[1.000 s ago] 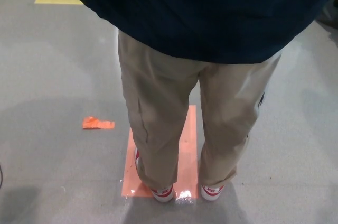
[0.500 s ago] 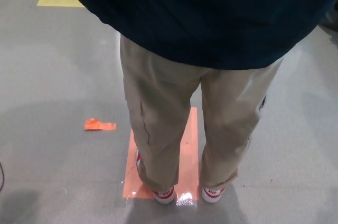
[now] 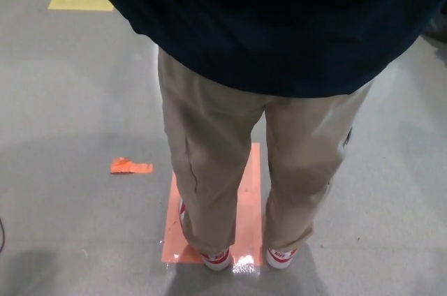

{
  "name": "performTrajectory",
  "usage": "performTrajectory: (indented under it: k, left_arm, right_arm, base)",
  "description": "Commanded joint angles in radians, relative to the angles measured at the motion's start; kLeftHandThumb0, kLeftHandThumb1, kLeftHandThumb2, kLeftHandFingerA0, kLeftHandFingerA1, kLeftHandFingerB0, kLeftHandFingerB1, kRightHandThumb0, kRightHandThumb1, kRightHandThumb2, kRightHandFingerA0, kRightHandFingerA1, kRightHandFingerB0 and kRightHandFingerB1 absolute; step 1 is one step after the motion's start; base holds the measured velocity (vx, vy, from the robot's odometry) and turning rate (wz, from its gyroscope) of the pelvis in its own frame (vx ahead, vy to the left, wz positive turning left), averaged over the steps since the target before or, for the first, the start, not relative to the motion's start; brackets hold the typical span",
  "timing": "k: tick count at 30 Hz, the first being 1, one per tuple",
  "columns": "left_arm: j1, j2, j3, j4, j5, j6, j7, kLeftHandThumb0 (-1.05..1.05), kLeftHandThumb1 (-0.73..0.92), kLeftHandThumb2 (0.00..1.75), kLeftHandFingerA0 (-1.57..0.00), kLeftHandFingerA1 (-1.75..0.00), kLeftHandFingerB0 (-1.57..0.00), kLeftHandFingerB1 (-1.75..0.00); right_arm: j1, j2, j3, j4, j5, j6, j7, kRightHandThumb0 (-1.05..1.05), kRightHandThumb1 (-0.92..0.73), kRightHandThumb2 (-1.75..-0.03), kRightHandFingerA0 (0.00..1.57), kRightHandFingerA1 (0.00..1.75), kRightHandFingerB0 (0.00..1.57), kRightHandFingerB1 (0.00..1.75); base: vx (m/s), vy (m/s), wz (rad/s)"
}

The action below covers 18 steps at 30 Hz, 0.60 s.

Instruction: A person hands a coat to the robot and the robot grabs it with both hands and holds it while the person wears the coat.

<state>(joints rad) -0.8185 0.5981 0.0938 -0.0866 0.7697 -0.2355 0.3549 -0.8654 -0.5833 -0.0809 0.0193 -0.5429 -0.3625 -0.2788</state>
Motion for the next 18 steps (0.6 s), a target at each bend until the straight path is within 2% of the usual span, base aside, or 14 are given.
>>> performTrajectory:
  k: [1,4,8,10,13,18]
  left_arm:
    - [0.974,-0.303,0.033,-0.595,0.116,-0.133,0.239,-0.87,0.92,1.18,0.00,-0.08,0.00,-0.06]
    - [1.084,-0.308,-0.034,-0.506,0.192,-0.141,0.351,-0.89,0.92,1.18,0.00,-0.11,0.00,-0.06]
    - [1.164,-0.296,-0.115,-0.390,0.236,-0.189,0.483,-0.92,0.91,1.15,0.00,-0.09,0.00,-0.03]
    - [1.241,-0.283,-0.175,-0.343,0.275,-0.199,0.547,-0.87,0.92,1.20,0.00,-0.14,0.00,-0.06]
    - [1.253,-0.270,-0.234,-0.258,0.316,-0.223,0.663,-0.86,0.92,1.18,0.00,-0.12,0.00,-0.07]
    - [1.290,-0.258,-0.313,-0.132,0.351,-0.193,0.722,-0.89,0.92,1.20,0.00,-0.12,0.00,-0.08]
  right_arm:
    - [1.065,0.315,0.119,-0.661,-0.153,-0.145,-0.197,-0.98,-0.84,-1.09,0.00,0.07,0.00,0.00]
    - [1.167,0.311,0.170,-0.606,-0.239,-0.176,-0.252,-1.00,-0.89,-1.13,0.00,0.15,0.00,0.00]
    - [1.243,0.319,0.204,-0.526,-0.320,-0.189,-0.341,-0.99,-0.86,-1.12,0.00,0.18,0.00,0.00]
    - [1.276,0.314,0.236,-0.459,-0.364,-0.198,-0.413,-0.99,-0.86,-1.12,0.00,0.16,0.00,0.00]
    - [1.290,0.309,0.274,-0.375,-0.402,-0.214,-0.489,-0.97,-0.87,-1.13,0.00,0.16,0.00,0.00]
    - [1.298,0.302,0.329,-0.235,-0.417,-0.202,-0.534,-0.94,-0.83,-1.10,0.00,0.15,0.00,0.03]
  base:
    - [0.00,0.000,0.00]
    - [0.00,0.000,0.00]
    - [0.00,0.000,0.00]
    - [0.00,0.000,0.00]
    - [0.00,0.000,0.00]
    - [0.00,0.000,0.00]
